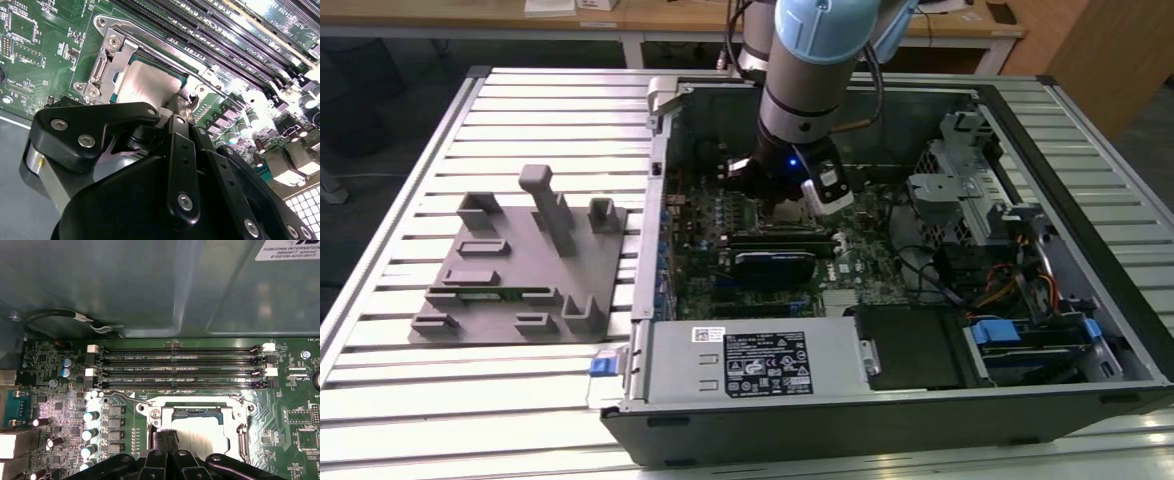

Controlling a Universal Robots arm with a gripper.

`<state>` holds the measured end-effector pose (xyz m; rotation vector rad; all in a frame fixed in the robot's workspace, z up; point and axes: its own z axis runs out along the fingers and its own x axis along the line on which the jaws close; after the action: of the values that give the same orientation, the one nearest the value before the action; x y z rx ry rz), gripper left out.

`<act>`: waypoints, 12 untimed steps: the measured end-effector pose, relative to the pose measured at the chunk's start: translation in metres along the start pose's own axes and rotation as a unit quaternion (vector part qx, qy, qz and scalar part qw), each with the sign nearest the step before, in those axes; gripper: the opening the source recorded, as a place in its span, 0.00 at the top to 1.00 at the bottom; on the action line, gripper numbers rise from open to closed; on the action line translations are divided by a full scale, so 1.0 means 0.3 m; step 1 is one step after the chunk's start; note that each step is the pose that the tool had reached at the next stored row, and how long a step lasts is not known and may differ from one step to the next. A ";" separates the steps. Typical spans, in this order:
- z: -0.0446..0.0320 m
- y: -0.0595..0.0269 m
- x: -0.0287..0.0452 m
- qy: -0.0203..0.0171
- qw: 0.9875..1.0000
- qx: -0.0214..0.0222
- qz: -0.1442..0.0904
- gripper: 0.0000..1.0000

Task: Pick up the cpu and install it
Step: 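Close the cpu cover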

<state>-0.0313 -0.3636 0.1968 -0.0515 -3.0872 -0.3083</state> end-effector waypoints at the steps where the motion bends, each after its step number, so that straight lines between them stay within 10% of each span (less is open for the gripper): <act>1: -0.002 0.001 -0.002 0.000 1.000 0.000 0.000 0.89; 12: -0.031 0.005 -0.006 0.000 1.000 0.000 0.000 0.89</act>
<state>-0.0292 -0.3640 0.2061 -0.0526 -3.0868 -0.3077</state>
